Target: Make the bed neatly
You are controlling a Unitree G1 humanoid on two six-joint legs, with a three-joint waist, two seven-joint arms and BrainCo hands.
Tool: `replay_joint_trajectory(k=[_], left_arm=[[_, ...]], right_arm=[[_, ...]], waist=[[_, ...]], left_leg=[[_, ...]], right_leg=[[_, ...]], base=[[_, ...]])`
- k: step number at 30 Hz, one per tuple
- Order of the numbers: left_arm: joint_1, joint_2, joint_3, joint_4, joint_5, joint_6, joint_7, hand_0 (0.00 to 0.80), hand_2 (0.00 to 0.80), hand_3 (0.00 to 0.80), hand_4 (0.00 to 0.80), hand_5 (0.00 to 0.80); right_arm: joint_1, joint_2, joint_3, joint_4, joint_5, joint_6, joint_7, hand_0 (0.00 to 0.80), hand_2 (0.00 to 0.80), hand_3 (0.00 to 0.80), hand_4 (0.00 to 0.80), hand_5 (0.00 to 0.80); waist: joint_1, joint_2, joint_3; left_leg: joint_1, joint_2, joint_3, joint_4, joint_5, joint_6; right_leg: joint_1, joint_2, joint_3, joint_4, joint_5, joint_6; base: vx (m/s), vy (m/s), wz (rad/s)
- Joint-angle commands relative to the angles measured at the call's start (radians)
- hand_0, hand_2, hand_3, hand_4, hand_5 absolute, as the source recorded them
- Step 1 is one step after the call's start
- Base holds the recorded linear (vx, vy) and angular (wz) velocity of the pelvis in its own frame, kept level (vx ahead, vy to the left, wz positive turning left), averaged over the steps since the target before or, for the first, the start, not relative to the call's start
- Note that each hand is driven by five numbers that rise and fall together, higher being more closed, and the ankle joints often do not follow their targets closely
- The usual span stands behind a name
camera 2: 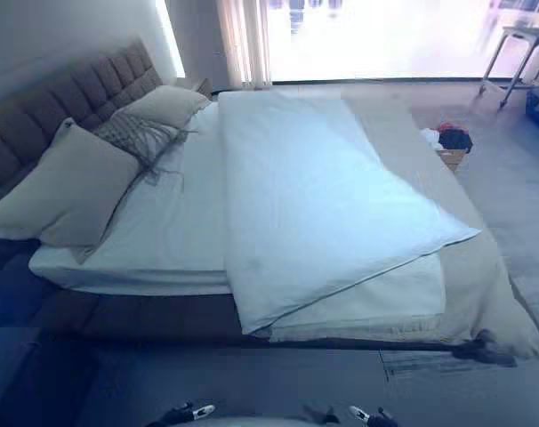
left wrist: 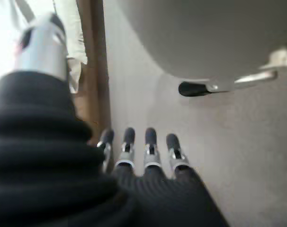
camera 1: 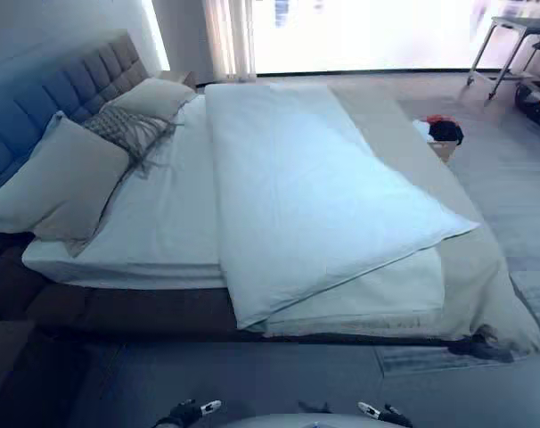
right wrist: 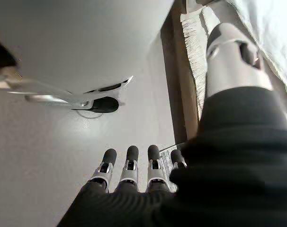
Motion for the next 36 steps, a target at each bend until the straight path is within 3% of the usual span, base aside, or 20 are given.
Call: replay_joint_trajectory(k=[1,7,27,32,36], left_arm=[[-0.089,-0.012,-0.006,0.04,-0.006,0.016,0.003,0.0,0.0,0.0,0.0,0.0],[-0.091,-0.013,-0.001,0.038,-0.02,-0.001,-0.006,0.0,0.0,0.0,0.0,0.0],[-0.097,-0.019,-0.013,0.061,0.024,0.058,0.016,0.0,0.0,0.0,0.0,0.0],[-0.106,-0.018,-0.026,0.055,0.005,0.068,0.03,0.0,0.0,0.0,0.0,0.0],[-0.121,-0.014,-0.013,0.053,-0.04,0.041,0.048,0.0,0.0,0.0,0.0,0.0]], right_arm=[[-0.104,0.031,0.012,0.045,-0.023,0.0,0.003,0.0,0.0,0.0,0.0,0.0],[-0.109,0.03,0.012,0.046,-0.019,0.009,0.003,0.0,0.0,0.0,0.0,0.0],[-0.126,0.046,0.028,0.035,0.034,0.055,0.037,0.0,0.0,0.0,0.0,0.0],[-0.143,0.044,0.034,0.023,0.055,0.035,0.025,0.0,0.0,0.0,0.0,0.0],[-0.16,0.035,0.041,0.001,0.05,0.04,0.029,0.0,0.0,0.0,0.0,0.0]], waist=[[0.008,-0.042,0.041],[0.011,-0.044,0.041],[-0.002,-0.057,0.053],[-0.009,-0.05,0.068],[-0.017,-0.061,0.1]], left_leg=[[-0.034,-0.057,0.025,0.003,0.034,0.056],[-0.029,-0.056,0.028,0.003,0.032,0.058],[-0.016,-0.036,0.05,0.003,0.039,0.055],[-0.017,-0.022,0.047,0.003,0.052,0.056],[-0.062,-0.009,0.03,0.107,0.036,0.054]], right_leg=[[0.079,-0.024,0.028,0.012,-0.049,0.042],[0.082,-0.024,0.029,0.013,-0.048,0.041],[0.084,-0.012,0.048,0.023,-0.05,0.031],[0.058,-0.007,0.061,0.089,-0.084,0.021],[0.002,0.002,0.074,0.174,-0.11,0.0]], base=[[0.0,0.0,0.0],[0.0,0.0,0.0],[-0.002,-0.015,-0.01],[0.023,-0.066,-0.04],[-0.012,-0.11,-0.08]])
